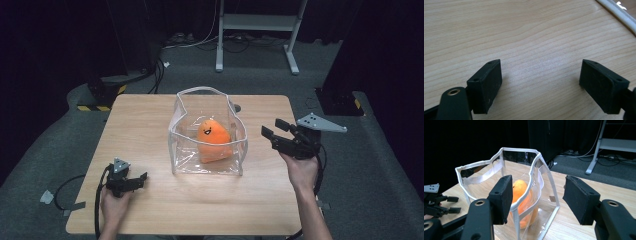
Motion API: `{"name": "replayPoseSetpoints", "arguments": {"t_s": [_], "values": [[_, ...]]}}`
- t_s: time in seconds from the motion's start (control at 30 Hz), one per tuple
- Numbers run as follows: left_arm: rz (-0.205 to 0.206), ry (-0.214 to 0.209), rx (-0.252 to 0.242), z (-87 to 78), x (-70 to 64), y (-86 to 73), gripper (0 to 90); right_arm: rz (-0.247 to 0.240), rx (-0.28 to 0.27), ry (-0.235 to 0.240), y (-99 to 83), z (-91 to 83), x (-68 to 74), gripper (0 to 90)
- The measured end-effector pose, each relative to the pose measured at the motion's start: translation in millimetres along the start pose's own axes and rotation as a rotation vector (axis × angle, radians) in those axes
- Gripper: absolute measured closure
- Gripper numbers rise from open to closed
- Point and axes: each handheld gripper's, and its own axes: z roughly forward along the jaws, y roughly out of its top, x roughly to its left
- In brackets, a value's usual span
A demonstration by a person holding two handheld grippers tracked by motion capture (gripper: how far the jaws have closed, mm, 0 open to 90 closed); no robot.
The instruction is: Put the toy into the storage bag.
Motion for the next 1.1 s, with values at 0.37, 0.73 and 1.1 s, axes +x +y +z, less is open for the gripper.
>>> {"name": "replayPoseSetpoints", "arguments": {"t_s": [0.37,0.73,1.1], "values": [[0.002,0.001,0.0,0.0,0.1,0.0,18.3,0.017,-0.002,-0.006,-8.7,-2.7,-5.2,40.5],[0.0,-0.001,0.0,0.0,0.1,0.0,18.3,0.035,0.002,-0.015,-20.3,-6.1,-10.8,40.6],[0.002,0.0,0.0,0.0,0.2,0.0,18.3,0.05,0.002,-0.02,-30.2,-7.9,-14.7,40.7]]}}
